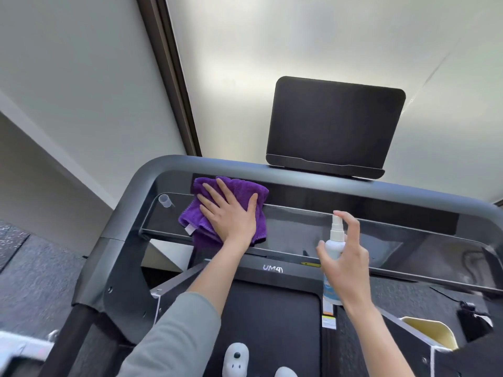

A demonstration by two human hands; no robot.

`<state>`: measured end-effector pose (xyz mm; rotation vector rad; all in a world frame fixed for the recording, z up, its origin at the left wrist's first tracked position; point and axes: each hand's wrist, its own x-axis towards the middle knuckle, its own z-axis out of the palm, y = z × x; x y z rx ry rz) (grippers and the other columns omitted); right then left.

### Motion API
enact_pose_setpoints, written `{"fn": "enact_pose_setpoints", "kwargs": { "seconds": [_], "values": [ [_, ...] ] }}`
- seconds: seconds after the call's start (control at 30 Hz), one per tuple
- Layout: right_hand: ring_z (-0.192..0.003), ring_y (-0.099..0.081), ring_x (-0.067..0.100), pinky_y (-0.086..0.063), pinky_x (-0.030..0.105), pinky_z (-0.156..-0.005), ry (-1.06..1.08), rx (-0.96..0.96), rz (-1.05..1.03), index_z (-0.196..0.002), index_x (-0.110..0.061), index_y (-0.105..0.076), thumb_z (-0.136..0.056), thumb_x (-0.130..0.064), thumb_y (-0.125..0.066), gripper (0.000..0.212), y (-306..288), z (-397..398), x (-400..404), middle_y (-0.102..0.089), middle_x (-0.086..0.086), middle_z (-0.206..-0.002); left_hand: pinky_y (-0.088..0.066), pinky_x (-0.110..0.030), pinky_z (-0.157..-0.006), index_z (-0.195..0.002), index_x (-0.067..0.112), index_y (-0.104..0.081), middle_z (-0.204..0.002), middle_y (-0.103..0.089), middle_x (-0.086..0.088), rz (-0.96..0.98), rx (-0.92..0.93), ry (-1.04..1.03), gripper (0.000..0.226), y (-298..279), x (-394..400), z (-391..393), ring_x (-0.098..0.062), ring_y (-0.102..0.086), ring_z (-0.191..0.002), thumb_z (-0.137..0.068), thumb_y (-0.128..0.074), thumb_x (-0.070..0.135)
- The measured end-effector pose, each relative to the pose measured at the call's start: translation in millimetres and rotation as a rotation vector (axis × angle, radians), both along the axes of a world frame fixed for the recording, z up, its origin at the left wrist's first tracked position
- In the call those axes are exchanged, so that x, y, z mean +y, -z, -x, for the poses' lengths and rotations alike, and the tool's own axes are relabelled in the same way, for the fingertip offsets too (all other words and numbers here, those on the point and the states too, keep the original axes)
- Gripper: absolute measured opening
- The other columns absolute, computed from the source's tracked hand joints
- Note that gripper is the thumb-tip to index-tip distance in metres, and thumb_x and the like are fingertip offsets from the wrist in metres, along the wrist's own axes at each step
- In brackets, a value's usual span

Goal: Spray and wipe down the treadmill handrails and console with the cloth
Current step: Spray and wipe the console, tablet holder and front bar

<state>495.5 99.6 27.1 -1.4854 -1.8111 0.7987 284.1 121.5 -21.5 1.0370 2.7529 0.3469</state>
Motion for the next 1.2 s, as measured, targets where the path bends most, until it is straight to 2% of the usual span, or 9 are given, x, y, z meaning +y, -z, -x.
{"fn": "enact_pose_setpoints", "kwargs": {
  "seconds": [0.23, 0.37, 0.57, 0.7, 0.8, 0.9, 1.0, 1.1, 1.2],
  "values": [
    [-0.05, -0.053, 0.037, -0.052, 0.048, -0.057, -0.037, 0.016, 0.0, -0.13, -0.038, -0.039, -0.087, -0.001, -0.065, 0.062, -0.2, 12.0, 5.7, -0.054, 0.016, -0.056, -0.001, -0.045, -0.12, -0.153, 0.007, 0.009, -0.16, 0.011, -0.021, -0.011, 0.01, 0.252, 0.096, 6.6, -8.6, -30.8, -0.039, 0.004, -0.148, -0.09, -0.023, 0.073],
    [-0.053, -0.055, 0.036, -0.053, 0.049, -0.059, -0.046, 0.037, -0.011, -0.129, -0.041, -0.039, -0.086, -0.002, -0.064, 0.063, -1.5, 20.3, 11.0, -0.055, 0.013, -0.057, -0.002, -0.039, -0.122, -0.151, -0.001, 0.008, -0.16, 0.013, -0.019, -0.045, 0.039, 0.207, 0.095, 7.9, -13.7, 12.7, -0.033, 0.006, -0.149, -0.094, -0.027, 0.066],
    [-0.053, -0.056, 0.04, -0.054, 0.051, -0.06, -0.036, 0.065, -0.016, -0.13, -0.041, -0.038, -0.087, -0.002, -0.063, 0.063, -1.3, 22.6, 10.8, -0.057, 0.016, -0.06, -0.001, -0.039, -0.121, -0.152, 0.003, 0.009, -0.161, 0.01, -0.018, -0.088, 0.02, 0.178, 0.104, 8.1, -11.3, 39.3, -0.034, 0.006, -0.149, -0.088, -0.035, 0.072],
    [-0.05, -0.053, 0.034, -0.053, 0.047, -0.06, -0.011, 0.067, -0.064, -0.13, -0.038, -0.036, -0.087, -0.003, -0.064, 0.062, -2.8, 22.8, 8.4, -0.053, 0.012, -0.056, -0.007, -0.048, -0.12, -0.154, 0.011, 0.007, -0.161, 0.007, -0.017, -0.006, 0.061, 0.156, 0.097, 6.8, -18.1, 10.6, -0.041, -0.001, -0.147, -0.088, -0.025, 0.075],
    [-0.049, -0.048, 0.028, -0.05, 0.04, -0.057, 0.0, 0.103, -0.095, -0.131, -0.036, -0.036, -0.088, -0.006, -0.066, 0.06, -0.8, 25.1, 8.5, -0.049, 0.006, -0.053, -0.004, -0.051, -0.119, -0.155, 0.014, 0.004, -0.162, 0.004, -0.016, 0.036, 0.04, 0.194, 0.094, 5.4, -21.1, -23.3, -0.043, 0.0, -0.147, -0.087, -0.019, 0.076],
    [-0.048, -0.049, 0.024, -0.048, 0.034, -0.055, -0.029, 0.143, -0.093, -0.131, -0.036, -0.037, -0.088, -0.009, -0.069, 0.06, 0.5, 27.1, 7.2, -0.05, 0.007, -0.055, -0.002, -0.047, -0.12, -0.155, 0.015, 0.002, -0.162, 0.004, -0.015, 0.026, 0.053, 0.245, 0.095, 9.5, -23.7, -27.7, -0.038, 0.002, -0.148, -0.087, -0.021, 0.076],
    [-0.047, -0.044, 0.018, -0.047, 0.031, -0.056, -0.09, 0.143, -0.09, -0.131, -0.037, -0.037, -0.088, -0.009, -0.07, 0.061, 1.1, 22.7, 10.8, -0.048, 0.003, -0.055, -0.005, -0.042, -0.121, -0.155, 0.015, 0.0, -0.163, 0.004, -0.011, -0.037, 0.066, 0.27, 0.094, 10.5, -22.1, 7.1, -0.032, 0.002, -0.149, -0.088, -0.031, 0.073],
    [-0.048, -0.045, 0.02, -0.046, 0.031, -0.059, -0.125, 0.135, -0.098, -0.131, -0.038, -0.035, -0.088, -0.007, -0.068, 0.062, -2.4, 9.0, 19.0, -0.052, 0.005, -0.059, -0.007, -0.042, -0.121, -0.155, 0.02, 0.002, -0.163, 0.005, -0.008, -0.063, 0.029, 0.16, 0.093, 7.1, -18.1, 26.5, -0.033, 0.0, -0.149, -0.088, -0.036, 0.072],
    [-0.047, -0.043, 0.016, -0.046, 0.028, -0.058, -0.131, 0.139, -0.108, -0.13, -0.038, -0.036, -0.088, -0.005, -0.067, 0.062, -4.7, -10.4, 24.8, -0.049, 0.001, -0.056, -0.006, -0.045, -0.12, -0.154, 0.023, 0.006, -0.163, 0.005, -0.011, -0.025, 0.054, 0.032, 0.089, 8.5, -6.3, -3.4, -0.036, -0.001, -0.148, -0.089, -0.028, 0.074]
  ]
}}
